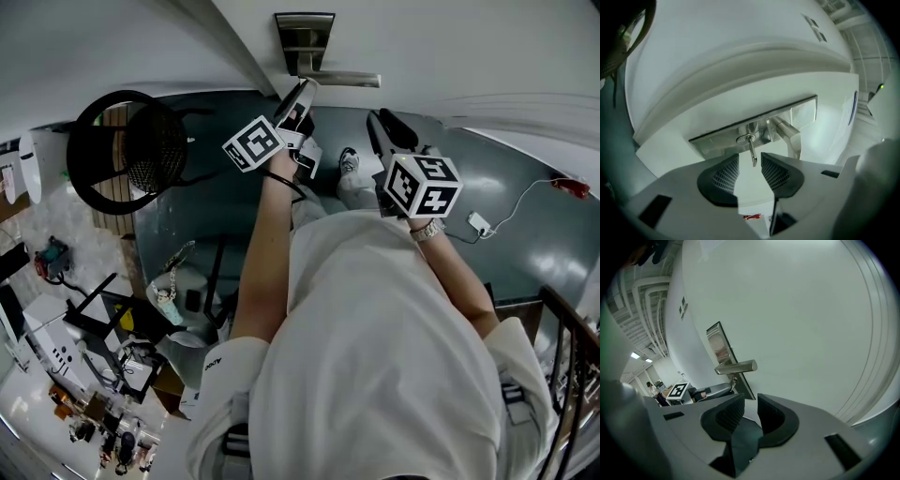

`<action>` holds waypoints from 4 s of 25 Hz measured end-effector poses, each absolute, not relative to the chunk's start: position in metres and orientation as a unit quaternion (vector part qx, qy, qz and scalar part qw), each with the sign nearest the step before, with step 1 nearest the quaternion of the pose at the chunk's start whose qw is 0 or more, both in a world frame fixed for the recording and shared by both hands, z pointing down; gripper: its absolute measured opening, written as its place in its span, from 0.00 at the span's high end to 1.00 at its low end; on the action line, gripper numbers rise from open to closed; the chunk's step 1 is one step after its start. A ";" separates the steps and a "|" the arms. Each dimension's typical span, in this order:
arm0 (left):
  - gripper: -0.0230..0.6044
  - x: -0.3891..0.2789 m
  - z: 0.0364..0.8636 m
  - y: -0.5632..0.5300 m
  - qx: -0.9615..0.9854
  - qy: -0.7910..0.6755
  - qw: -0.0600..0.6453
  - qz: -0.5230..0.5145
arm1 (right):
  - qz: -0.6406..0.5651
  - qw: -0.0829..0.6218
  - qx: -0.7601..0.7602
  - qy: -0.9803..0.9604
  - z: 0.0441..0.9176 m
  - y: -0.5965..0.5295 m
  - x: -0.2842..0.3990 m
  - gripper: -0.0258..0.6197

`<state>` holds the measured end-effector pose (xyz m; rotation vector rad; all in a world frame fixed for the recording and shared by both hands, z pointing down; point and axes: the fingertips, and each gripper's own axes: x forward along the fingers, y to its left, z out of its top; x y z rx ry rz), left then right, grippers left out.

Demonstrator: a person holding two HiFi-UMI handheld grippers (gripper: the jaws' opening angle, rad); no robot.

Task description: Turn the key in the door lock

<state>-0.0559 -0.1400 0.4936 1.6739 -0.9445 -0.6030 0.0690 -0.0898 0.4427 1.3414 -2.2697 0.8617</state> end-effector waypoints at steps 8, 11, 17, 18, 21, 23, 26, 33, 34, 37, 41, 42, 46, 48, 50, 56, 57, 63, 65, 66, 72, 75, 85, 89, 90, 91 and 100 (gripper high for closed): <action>0.73 -0.058 0.498 -0.121 0.780 -0.482 0.397 -0.049 | 0.308 0.184 0.463 -0.810 0.447 -0.087 0.063 0.82; 0.73 -0.063 0.496 -0.120 0.788 -0.534 0.299 0.062 | 0.308 0.185 0.456 -0.814 0.446 -0.088 0.062 0.82; 0.73 -0.058 0.488 -0.127 0.775 -0.580 0.154 0.197 | 0.306 0.187 0.441 -0.823 0.445 -0.090 0.063 0.82; 0.73 -0.056 0.488 -0.129 0.771 -0.583 0.128 0.222 | 0.306 0.188 0.439 -0.824 0.445 -0.090 0.065 0.82; 0.74 -0.052 0.487 -0.134 0.736 -0.594 0.019 0.324 | 0.306 0.190 0.432 -0.827 0.446 -0.091 0.072 0.82; 0.73 -0.047 0.490 -0.137 0.707 -0.590 -0.046 0.386 | 0.306 0.192 0.428 -0.829 0.448 -0.093 0.077 0.82; 0.74 -0.039 0.502 -0.142 0.671 -0.588 -0.096 0.442 | 0.303 0.194 0.423 -0.832 0.450 -0.096 0.085 0.82; 0.74 -0.042 0.506 -0.158 0.605 -0.634 -0.109 0.469 | 0.295 0.192 0.407 -0.843 0.446 -0.112 0.110 0.82; 0.76 -0.042 0.504 -0.158 0.599 -0.638 -0.113 0.470 | 0.295 0.192 0.404 -0.844 0.445 -0.113 0.114 0.82; 0.79 -0.042 0.503 -0.158 0.588 -0.647 -0.118 0.470 | 0.297 0.193 0.396 -0.847 0.447 -0.117 0.120 0.82; 0.79 -0.045 0.501 -0.160 0.590 -0.662 -0.093 0.453 | 0.301 0.194 0.389 -0.849 0.450 -0.124 0.125 0.82; 0.80 -0.046 0.501 -0.160 0.594 -0.665 -0.082 0.446 | 0.302 0.193 0.387 -0.849 0.450 -0.125 0.126 0.82; 0.80 -0.048 0.504 -0.157 0.600 -0.670 -0.047 0.434 | 0.307 0.188 0.384 -0.850 0.453 -0.130 0.128 0.82; 0.80 -0.049 0.503 -0.157 0.606 -0.674 -0.020 0.422 | 0.311 0.184 0.383 -0.850 0.453 -0.132 0.129 0.82; 0.80 -0.050 0.502 -0.158 0.612 -0.675 0.003 0.412 | 0.313 0.183 0.381 -0.850 0.453 -0.133 0.130 0.82; 0.80 -0.051 0.501 -0.160 0.636 -0.680 0.093 0.352 | 0.316 0.178 0.378 -0.852 0.452 -0.138 0.131 0.82; 0.81 -0.052 0.501 -0.160 0.641 -0.682 0.108 0.337 | 0.316 0.177 0.377 -0.852 0.451 -0.139 0.130 0.82; 0.81 -0.055 0.498 -0.162 0.668 -0.676 0.193 0.242 | 0.316 0.179 0.368 -0.856 0.452 -0.138 0.121 0.82; 0.80 -0.057 0.498 -0.161 0.670 -0.675 0.214 0.224 | 0.316 0.180 0.367 -0.856 0.453 -0.138 0.118 0.82; 0.80 -0.058 0.498 -0.161 0.673 -0.672 0.225 0.212 | 0.317 0.181 0.368 -0.856 0.454 -0.139 0.118 0.82; 0.80 -0.057 0.499 -0.158 0.693 -0.646 0.285 0.146 | 0.319 0.183 0.376 -0.851 0.456 -0.135 0.111 0.82; 0.80 -0.060 0.501 -0.158 0.703 -0.624 0.328 0.092 | 0.316 0.184 0.378 -0.851 0.455 -0.132 0.102 0.82; 0.83 -0.060 0.500 -0.153 0.716 -0.557 0.419 -0.041 | 0.322 0.186 0.398 -0.839 0.454 -0.119 0.083 0.82; 0.83 -0.061 0.498 -0.152 0.713 -0.527 0.452 -0.100 | 0.320 0.182 0.409 -0.835 0.450 -0.114 0.077 0.82; 0.83 -0.060 0.498 -0.151 0.708 -0.511 0.470 -0.127 | 0.320 0.181 0.412 -0.834 0.449 -0.113 0.077 0.82; 0.83 -0.060 0.497 -0.151 0.704 -0.496 0.485 -0.149 | 0.319 0.180 0.414 -0.833 0.448 -0.111 0.076 0.82; 0.84 -0.059 0.493 -0.150 0.637 -0.342 0.603 -0.338 | 0.313 0.183 0.438 -0.823 0.446 -0.098 0.066 0.82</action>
